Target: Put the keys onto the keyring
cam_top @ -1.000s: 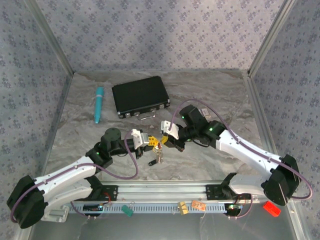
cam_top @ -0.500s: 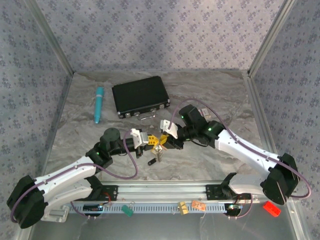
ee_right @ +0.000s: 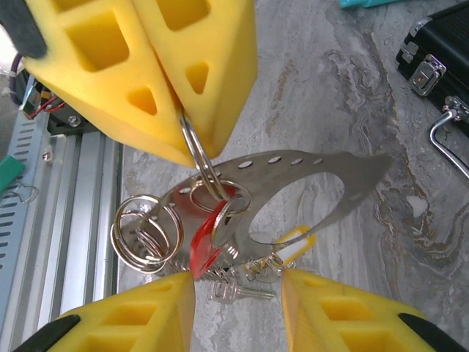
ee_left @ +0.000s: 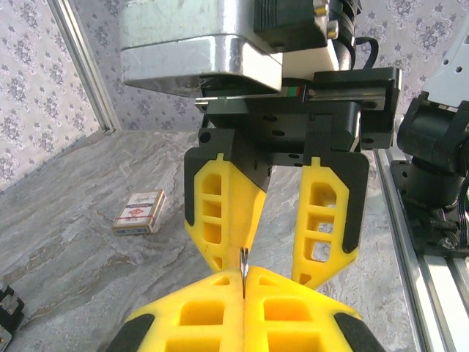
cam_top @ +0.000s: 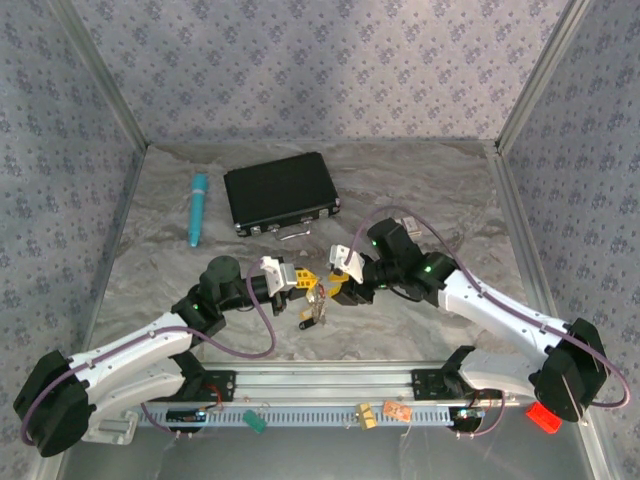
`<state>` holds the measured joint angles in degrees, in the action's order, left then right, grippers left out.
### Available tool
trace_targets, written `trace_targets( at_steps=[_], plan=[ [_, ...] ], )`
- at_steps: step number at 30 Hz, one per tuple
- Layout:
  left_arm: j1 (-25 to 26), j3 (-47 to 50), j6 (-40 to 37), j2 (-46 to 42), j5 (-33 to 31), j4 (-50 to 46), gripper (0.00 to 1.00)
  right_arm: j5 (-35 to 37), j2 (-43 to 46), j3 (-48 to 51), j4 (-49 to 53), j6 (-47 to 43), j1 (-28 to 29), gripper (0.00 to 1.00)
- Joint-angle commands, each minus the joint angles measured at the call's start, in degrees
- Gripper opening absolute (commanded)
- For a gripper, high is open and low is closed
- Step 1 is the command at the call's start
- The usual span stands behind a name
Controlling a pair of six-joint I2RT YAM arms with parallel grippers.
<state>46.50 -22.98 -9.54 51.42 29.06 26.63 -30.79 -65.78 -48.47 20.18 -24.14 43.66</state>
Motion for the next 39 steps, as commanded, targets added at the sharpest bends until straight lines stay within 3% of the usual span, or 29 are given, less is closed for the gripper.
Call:
trace_targets(
  at_steps=[1, 31, 39],
  plan=[
    [0.2, -0.1, 0.7, -0.8, 0.2, 2.7, 0.00, 1.3, 0.2, 0.2, -2.3, 1.0, 0.5, 0.37],
    [0.3, -0.7, 0.7, -0.1, -0.8, 2.5, 0.00, -0.1, -1.1, 2.6, -6.6, 3.8, 2.8, 0.45],
    [0.3, -0.8, 1.0, -0.3, -0.6, 2.4, 0.00, 3.3, -1.4, 3.2, -10.1, 4.4, 3.0, 0.40]
  ],
)
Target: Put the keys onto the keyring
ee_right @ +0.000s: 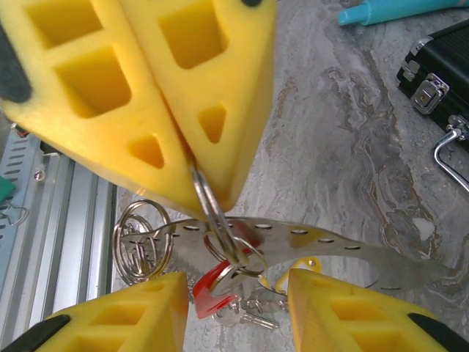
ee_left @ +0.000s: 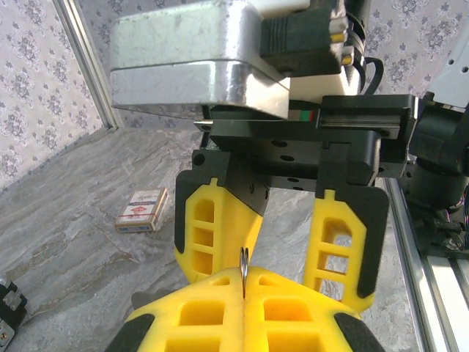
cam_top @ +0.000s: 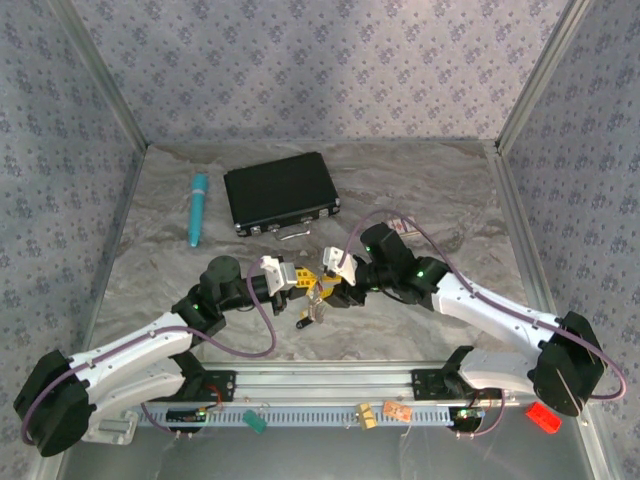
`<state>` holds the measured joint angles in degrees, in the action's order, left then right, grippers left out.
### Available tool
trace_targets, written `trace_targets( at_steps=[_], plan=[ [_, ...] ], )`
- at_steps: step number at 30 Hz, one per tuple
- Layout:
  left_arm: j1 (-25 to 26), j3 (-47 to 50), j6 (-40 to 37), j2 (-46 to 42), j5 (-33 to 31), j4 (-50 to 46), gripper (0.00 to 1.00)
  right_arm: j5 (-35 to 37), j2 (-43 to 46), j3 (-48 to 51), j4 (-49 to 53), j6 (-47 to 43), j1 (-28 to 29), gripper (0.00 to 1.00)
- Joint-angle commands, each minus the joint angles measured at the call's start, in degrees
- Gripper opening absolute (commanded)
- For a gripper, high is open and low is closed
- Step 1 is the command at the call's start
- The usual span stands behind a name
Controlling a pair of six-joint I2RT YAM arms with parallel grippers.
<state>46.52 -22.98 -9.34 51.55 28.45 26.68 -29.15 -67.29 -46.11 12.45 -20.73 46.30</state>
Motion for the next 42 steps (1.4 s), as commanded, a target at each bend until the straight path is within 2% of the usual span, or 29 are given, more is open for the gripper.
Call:
trace_targets(
  at_steps=[1, 7, 14, 17, 32, 33, 36, 39, 40, 42],
  plan=[
    [0.4, -0.8, 0.7, -0.4, 0.0, 2.4, 0.00, 1.9, 0.0, 0.8, -3.0, 1.1, 0.4, 0.40],
    [0.4, -0.7, 0.9, -0.8, -0.1, 1.9, 0.00, 3.3, -0.8, 0.8, -5.2, 1.4, 0.8, 0.31],
    [0.4, -1.0, 0.6, -1.4, -1.5, 0.0, 0.00, 5.0, 0.2, -0.4, -2.0, -0.2, 0.7, 0.07],
    [0.4, -1.5, 0.1, -1.2, -2.4, -1.7, 0.00, 5.8, 1.2, -2.0, 0.9, -1.4, 0.6, 0.02],
    [0.3, -3.4, -1.9, -0.2, -3.2, -7.9, 0.00, 9.1, 3.6, -6.0, 6.3, -4.2, 0.8, 0.00],
    [0.3, -3.6, -1.8, -0.1, -3.4, -8.3, 0.06, 9.3, 3.8, -6.2, 6.4, -4.3, 0.7, 0.00],
    [0.4, -3.5, -1.2, -0.3, -4.7, -8.2, 0.45, 10.2, 4.1, -6.7, 6.4, -4.5, 0.8, 0.00],
    [0.3, -2.0, 0.5, -2.2, -8.6, -6.7, 0.70, 10.7, 3.9, -7.3, 6.4, -5.1, 0.9, 0.00],
    [0.3, -1.4, 1.2, -3.4, -11.3, -6.4, 0.85, 10.7, 3.7, -7.6, 6.5, -5.3, 0.8, 0.00],
    [0.3, 0.1, 2.3, -6.4, -16.6, -6.4, 0.93, 10.8, 2.9, -8.1, 6.7, -5.9, 0.8, 0.00]
  ],
)
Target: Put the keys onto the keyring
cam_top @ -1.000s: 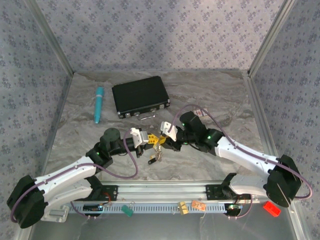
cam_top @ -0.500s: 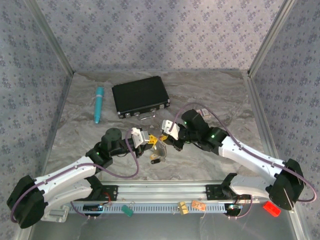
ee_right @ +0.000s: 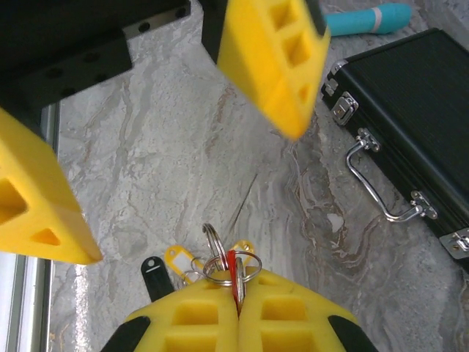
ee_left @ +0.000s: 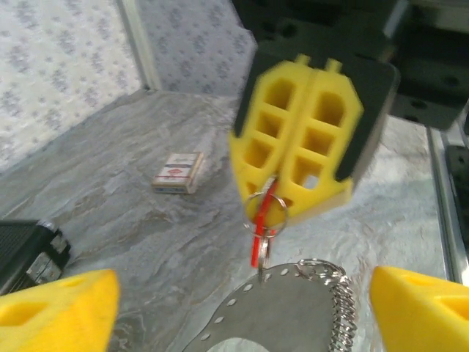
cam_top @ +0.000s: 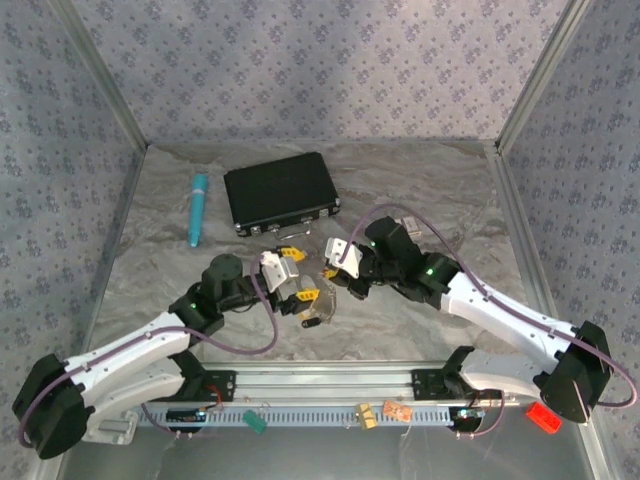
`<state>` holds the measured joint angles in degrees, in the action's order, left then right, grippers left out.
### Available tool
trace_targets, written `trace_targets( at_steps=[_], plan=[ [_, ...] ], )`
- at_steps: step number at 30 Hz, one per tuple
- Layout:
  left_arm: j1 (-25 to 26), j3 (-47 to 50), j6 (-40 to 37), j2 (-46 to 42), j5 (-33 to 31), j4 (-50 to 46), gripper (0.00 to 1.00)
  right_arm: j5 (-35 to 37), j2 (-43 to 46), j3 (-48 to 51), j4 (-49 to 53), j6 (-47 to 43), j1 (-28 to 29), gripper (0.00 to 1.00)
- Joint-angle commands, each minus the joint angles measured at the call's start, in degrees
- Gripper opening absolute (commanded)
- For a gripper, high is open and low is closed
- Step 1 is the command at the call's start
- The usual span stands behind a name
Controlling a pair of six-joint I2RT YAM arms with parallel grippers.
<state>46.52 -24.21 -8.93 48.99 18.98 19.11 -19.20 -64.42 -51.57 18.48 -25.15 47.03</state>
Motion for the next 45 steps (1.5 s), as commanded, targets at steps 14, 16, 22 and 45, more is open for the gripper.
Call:
trace_targets(
  at_steps=[14, 16, 22, 45],
  plan=[
    [-18.0, 7.0, 27.7, -32.1, -48.4, -17.7, 1.00, -4.1, -14.9, -15.5, -6.6, -3.2, 9.3, 0.00],
    [-20.1, 6.5, 31.0, -33.2, -50.0, -19.9, 1.00, -5.4, -17.6, -18.3, -10.7, -1.3, 10.2, 0.00],
    [-21.2, 5.2, 31.3, -32.9, -53.3, -21.8, 1.00, -3.9, -22.6, -17.3, -18.4, 4.6, 9.2, 0.00],
    [-21.6, 5.3, 24.6, -18.2, -50.4, -16.6, 0.99, 28.9, -27.4, -4.0, 15.7, -10.0, 3.9, 0.00]
  ],
)
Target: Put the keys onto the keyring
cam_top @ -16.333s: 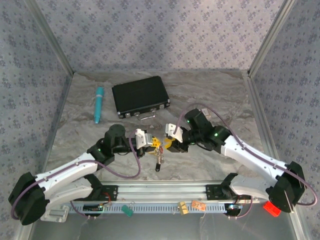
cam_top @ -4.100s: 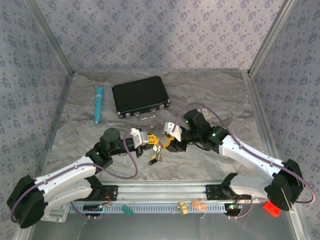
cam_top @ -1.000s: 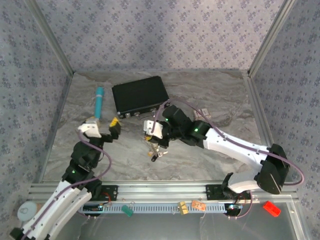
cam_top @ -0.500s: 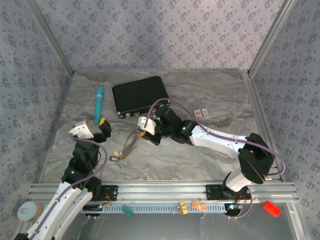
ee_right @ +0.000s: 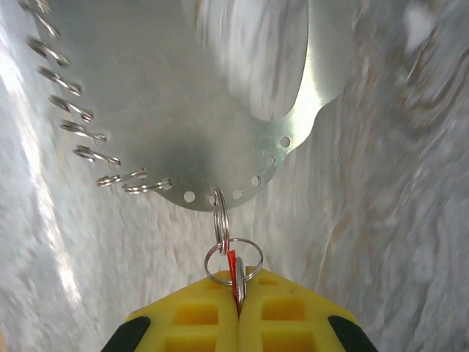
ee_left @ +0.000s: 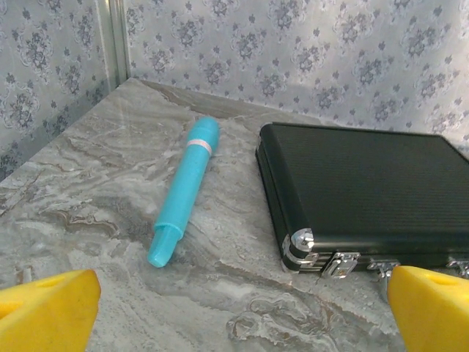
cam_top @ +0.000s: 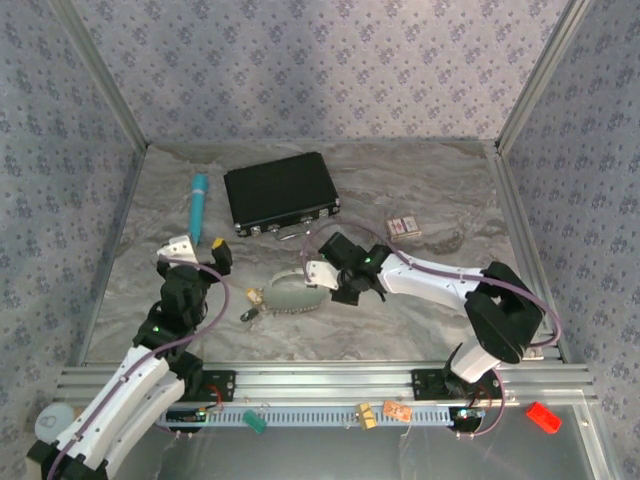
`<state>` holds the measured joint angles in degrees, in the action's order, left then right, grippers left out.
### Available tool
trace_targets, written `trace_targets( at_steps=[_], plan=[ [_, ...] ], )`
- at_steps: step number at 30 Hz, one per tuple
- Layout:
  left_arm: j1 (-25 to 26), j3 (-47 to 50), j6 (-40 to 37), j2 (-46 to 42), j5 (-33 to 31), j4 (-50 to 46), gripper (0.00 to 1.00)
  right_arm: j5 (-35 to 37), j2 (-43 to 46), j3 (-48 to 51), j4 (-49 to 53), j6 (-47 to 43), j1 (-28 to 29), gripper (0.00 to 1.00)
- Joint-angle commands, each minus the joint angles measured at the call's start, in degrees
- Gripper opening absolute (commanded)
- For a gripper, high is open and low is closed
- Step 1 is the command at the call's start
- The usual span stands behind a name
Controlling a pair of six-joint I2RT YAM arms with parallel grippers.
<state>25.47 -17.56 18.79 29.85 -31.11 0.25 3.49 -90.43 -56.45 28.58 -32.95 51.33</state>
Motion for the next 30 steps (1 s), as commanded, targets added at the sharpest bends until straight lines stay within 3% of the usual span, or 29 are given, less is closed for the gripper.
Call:
trace_targets(
  at_steps=[1, 5, 7, 12, 16, 18, 21, 25, 28, 30],
  plan=[
    [-0.5, -1.3, -3.6, 1.3, -0.7, 1.8, 1.00, 7.2, -1.9, 1.3, 5.6, -2.4, -0.5, 0.00],
    [-0.5, -0.6, -2.9, 1.1, -1.7, 0.9, 0.99, 9.1, -3.2, 1.8, 5.6, -2.4, -1.2, 0.00],
    [-0.5, 0.4, -3.5, 1.2, -2.5, 3.5, 1.00, 9.4, -3.7, 2.2, 5.6, -2.6, -1.5, 0.14],
    [-1.6, -1.1, -7.5, 5.1, -1.9, 4.0, 1.00, 9.8, -1.8, 2.5, 5.6, -2.2, -3.1, 0.31],
    [-3.2, -2.5, -9.1, 6.9, -1.0, 5.1, 1.00, 3.0, 6.9, 3.6, 6.1, 1.3, -8.1, 0.42],
    [-4.8, -2.9, -9.8, 8.0, 0.7, 6.3, 1.00, -2.4, 12.8, 5.5, 0.1, 5.2, -12.3, 0.57],
    [-7.8, -3.8, -11.0, 11.0, 4.4, 8.0, 1.00, -8.4, 21.3, 11.0, -11.9, 11.3, -19.8, 0.62],
    [-11.2, -4.4, -14.1, 16.5, 7.5, 11.3, 1.00, -3.6, 26.9, 20.1, -30.9, 20.0, -29.6, 0.64],
    [-12.9, -3.2, -15.0, 19.8, 7.4, 16.4, 1.00, 2.4, 25.1, 26.5, -46.3, 24.6, -36.6, 0.64],
    [-14.3, -1.7, -14.7, 21.9, 7.9, 20.7, 1.00, 1.7, 21.0, 29.8, -57.0, 24.6, -40.1, 0.63]
  ],
)
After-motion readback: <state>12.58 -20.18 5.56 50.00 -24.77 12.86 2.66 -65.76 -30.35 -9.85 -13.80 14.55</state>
